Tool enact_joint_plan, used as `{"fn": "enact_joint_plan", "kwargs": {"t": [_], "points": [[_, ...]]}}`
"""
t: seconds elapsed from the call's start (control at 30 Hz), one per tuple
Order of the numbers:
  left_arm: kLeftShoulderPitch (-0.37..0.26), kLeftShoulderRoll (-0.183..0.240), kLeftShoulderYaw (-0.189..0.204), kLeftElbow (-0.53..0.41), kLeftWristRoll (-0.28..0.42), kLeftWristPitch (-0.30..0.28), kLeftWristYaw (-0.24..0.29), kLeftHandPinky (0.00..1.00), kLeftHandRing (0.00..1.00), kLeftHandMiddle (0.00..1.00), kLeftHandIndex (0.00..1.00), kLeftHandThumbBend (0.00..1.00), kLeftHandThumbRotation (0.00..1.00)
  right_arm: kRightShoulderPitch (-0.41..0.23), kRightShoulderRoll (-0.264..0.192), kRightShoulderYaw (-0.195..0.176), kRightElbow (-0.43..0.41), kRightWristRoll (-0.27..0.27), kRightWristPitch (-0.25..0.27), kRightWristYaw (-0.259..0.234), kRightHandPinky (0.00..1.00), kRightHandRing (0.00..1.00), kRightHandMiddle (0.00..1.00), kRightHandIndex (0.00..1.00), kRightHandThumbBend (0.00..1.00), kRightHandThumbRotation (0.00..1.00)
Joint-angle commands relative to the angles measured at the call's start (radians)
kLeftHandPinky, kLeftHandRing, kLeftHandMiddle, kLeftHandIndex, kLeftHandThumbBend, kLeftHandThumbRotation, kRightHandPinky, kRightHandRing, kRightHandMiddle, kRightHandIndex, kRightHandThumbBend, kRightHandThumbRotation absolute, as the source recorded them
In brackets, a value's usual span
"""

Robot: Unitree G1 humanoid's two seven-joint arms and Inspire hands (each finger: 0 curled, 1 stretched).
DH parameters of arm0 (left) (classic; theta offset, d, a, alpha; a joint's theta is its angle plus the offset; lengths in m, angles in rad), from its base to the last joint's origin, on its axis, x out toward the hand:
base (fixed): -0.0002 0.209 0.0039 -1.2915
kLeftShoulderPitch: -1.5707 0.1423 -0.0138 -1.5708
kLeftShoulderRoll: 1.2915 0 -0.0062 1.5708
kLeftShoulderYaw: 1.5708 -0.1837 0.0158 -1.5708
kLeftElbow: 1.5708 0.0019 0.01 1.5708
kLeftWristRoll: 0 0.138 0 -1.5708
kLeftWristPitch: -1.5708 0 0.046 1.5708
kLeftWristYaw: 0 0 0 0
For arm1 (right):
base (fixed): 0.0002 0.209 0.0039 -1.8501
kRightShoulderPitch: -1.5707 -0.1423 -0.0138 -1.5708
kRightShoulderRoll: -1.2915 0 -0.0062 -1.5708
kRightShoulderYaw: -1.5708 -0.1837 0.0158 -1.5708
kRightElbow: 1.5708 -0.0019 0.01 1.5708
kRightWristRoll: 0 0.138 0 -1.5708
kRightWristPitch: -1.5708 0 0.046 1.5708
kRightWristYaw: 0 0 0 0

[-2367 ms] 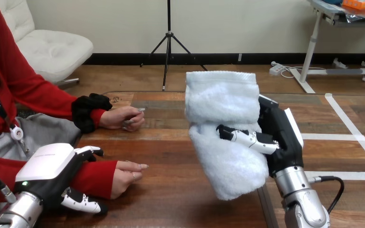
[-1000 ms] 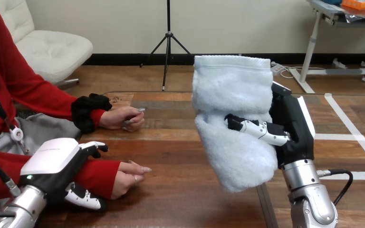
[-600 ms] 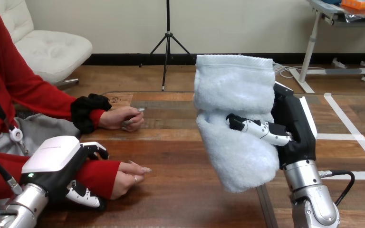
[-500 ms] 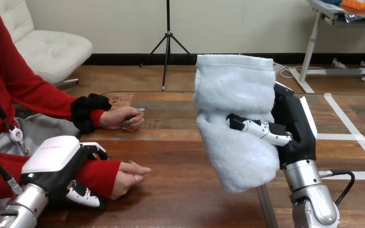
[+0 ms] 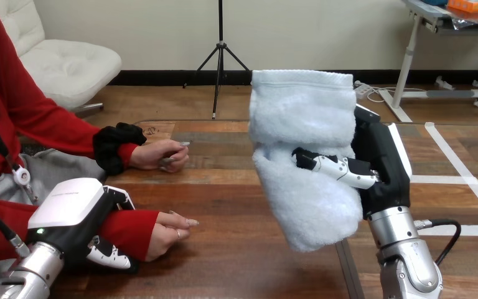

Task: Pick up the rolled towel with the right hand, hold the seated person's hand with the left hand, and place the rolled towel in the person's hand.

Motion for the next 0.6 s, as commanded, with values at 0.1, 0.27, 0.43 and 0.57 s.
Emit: {"fn": "enact_joint_plan", "kwargs": {"t": [0.1,0.27,0.43,0.57], "points": [[-0.019,0.001,-0.009,-0.006,0.009,0.006,0.01,0.41,0.43,0.47,0.48,0.92,0.0,-0.043,0.008,0.006,-0.055,0.007,-0.002,-0.007,0.32,0.35,0.41,0.41,0.76,0.0],[-0.015,0.001,-0.004,-0.015,0.006,0.002,0.018,0.4,0.42,0.46,0.47,0.92,0.0,-0.044,0.006,0.009,-0.053,-0.003,-0.003,-0.016,0.32,0.35,0.42,0.41,0.76,0.0],[-0.012,0.002,0.001,-0.026,0.001,0.002,0.017,0.4,0.41,0.45,0.46,0.91,0.0,-0.046,0.005,0.012,-0.047,-0.007,-0.006,-0.019,0.32,0.36,0.42,0.41,0.75,0.0],[-0.01,0.005,0.003,-0.033,0.001,0.001,0.019,0.39,0.41,0.45,0.46,0.91,0.0,-0.049,0.005,0.013,-0.042,-0.008,-0.009,-0.017,0.33,0.36,0.42,0.42,0.75,0.0]]}}
